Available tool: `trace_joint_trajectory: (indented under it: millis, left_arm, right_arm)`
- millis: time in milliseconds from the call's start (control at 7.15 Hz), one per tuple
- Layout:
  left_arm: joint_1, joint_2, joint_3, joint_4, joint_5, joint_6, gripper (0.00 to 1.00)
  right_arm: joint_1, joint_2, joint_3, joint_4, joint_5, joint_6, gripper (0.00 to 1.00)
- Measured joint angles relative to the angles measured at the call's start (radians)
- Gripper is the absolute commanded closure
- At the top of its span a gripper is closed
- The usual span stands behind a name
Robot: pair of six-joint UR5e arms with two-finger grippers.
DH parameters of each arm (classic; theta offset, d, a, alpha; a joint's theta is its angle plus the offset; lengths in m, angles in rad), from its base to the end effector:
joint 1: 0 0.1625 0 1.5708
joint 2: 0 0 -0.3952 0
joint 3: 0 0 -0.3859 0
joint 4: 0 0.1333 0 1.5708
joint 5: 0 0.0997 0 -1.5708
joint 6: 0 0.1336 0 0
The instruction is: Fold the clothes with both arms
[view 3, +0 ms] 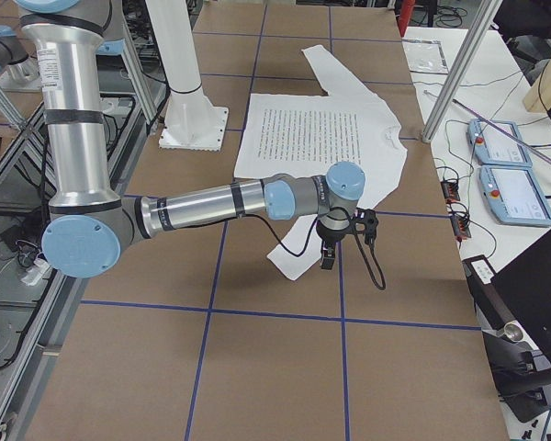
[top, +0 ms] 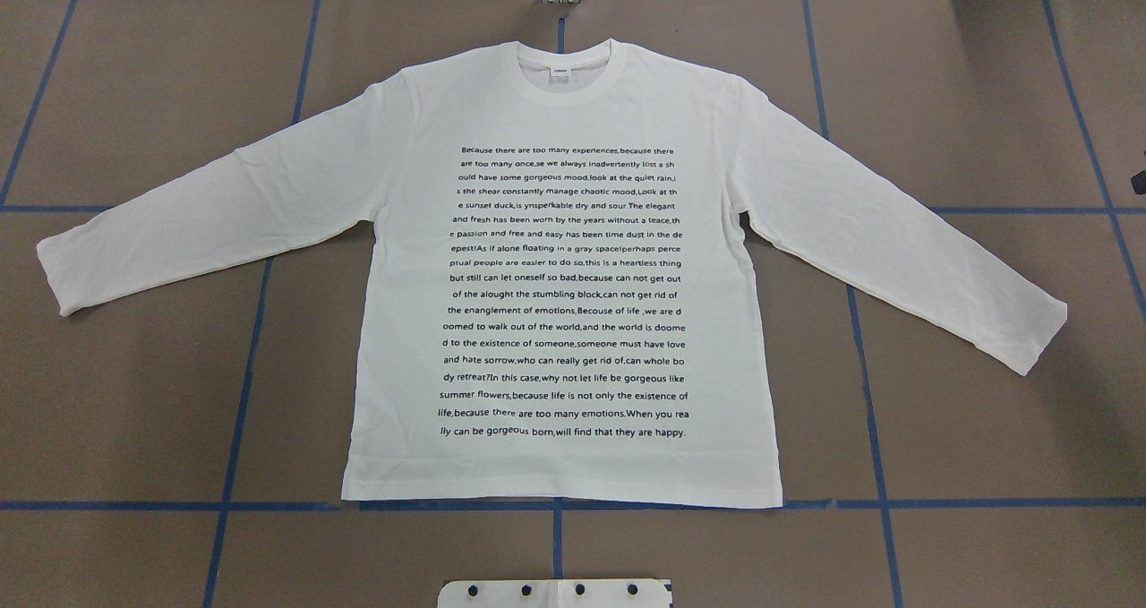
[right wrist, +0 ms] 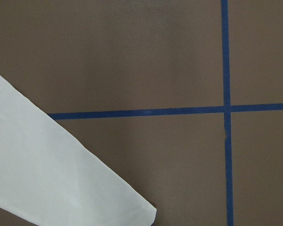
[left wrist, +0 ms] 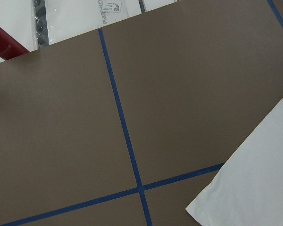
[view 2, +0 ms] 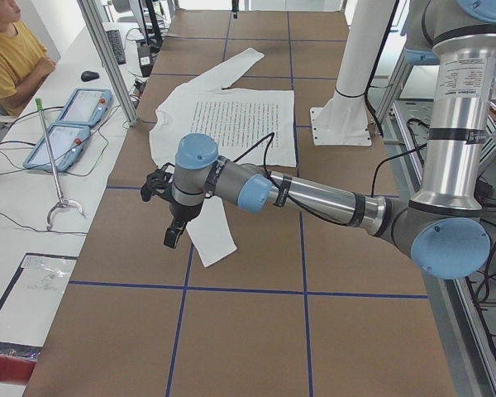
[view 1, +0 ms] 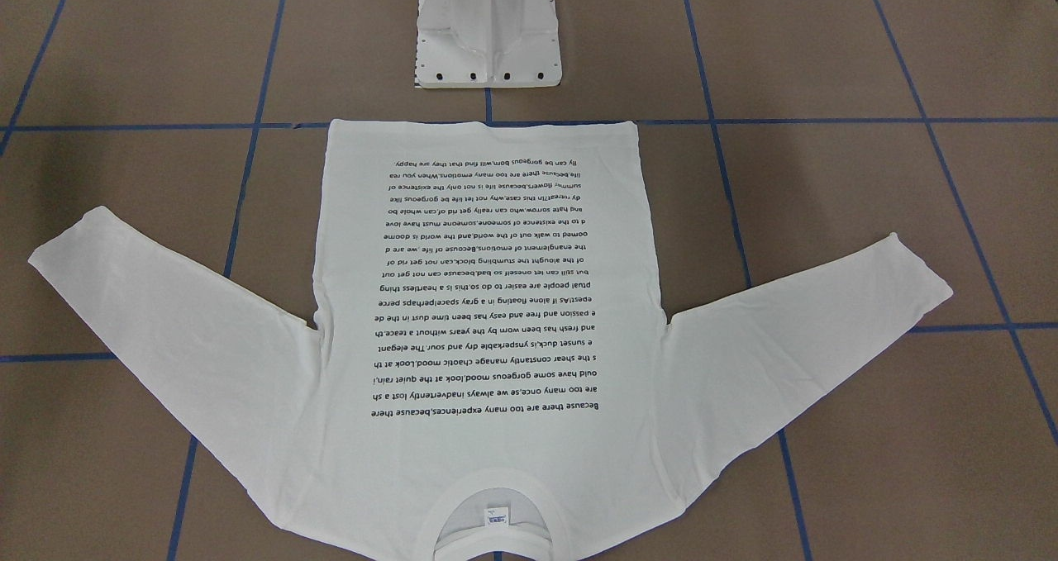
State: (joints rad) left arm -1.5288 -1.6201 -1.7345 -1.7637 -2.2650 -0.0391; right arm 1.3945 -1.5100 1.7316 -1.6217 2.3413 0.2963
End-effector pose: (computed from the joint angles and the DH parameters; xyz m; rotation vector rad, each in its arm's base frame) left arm -0.0256 -0.5303 0.5306 0.3613 0.6997 0.1436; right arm -0.0507 -0.5141 0.5497 -0.0223 -0.7851 0.0480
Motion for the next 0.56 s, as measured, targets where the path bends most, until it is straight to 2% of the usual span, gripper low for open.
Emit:
trace_joint_trajectory:
  millis: [560]
  left_arm:
    - [0.01,0.026,0.037,-0.028,-0.045,0.034,0.0]
  right_arm:
    - [-0.004,-0.001,0.002,0.009,-0.019,-0.008,0.0]
